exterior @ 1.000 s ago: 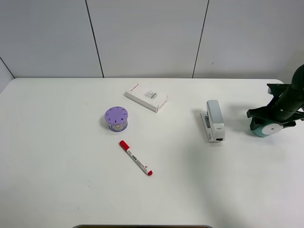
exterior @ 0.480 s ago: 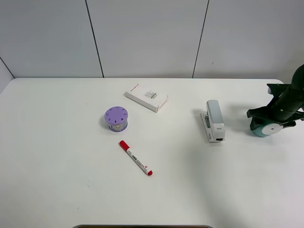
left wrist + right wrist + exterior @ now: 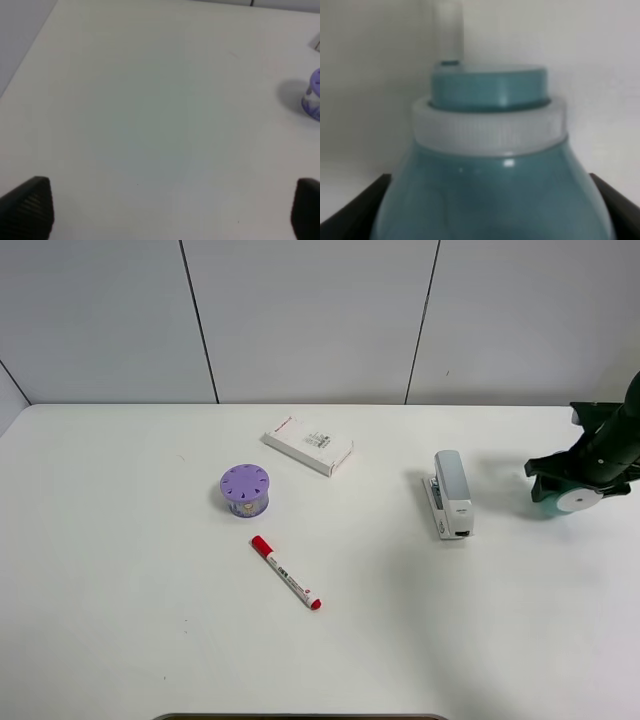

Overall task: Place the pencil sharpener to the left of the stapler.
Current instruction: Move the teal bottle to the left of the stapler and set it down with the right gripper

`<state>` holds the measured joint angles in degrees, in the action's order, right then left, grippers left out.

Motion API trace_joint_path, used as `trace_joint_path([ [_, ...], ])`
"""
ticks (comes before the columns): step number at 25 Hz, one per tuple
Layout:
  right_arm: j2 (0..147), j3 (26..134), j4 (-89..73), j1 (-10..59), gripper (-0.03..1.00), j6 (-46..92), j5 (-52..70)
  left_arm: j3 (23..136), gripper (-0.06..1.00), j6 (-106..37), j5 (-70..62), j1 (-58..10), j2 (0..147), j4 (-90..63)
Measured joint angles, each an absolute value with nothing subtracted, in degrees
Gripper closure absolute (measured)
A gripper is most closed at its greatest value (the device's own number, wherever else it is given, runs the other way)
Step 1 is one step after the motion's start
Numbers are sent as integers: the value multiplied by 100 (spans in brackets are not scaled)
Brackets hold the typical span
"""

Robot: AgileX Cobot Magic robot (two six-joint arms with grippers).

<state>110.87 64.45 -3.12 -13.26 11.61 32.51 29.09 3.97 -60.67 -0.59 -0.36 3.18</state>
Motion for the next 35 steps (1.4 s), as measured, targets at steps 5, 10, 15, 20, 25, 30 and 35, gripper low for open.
trace_joint_path([
  [5, 10667, 6445, -312, -1326, 29, 1127, 3461, 2909, -1, 397, -6067, -59, -36, 318],
  [10, 10174, 6445, -317, -1148, 29, 914, 3618, 2909, -1, 397, -6067, -59, -36, 318],
  [15, 9923, 6445, -319, -819, 29, 623, 3764, 2909, -1, 397, -6067, -59, -36, 318],
  [20, 9751, 6445, -452, -402, 29, 370, 3836, 2909, -1, 397, -6067, -59, -36, 318],
  [25, 9733, 6684, -541, 118, 29, 238, 4079, 2909, -1, 397, -6067, -59, -36, 318],
  [30, 9752, 7275, -541, 789, 29, -149, 4127, 2909, -1, 397, -6067, -59, -36, 318],
  [35, 10045, 7710, -554, 1375, 29, -387, 4250, 2909, -1, 397, -6067, -59, -36, 318],
])
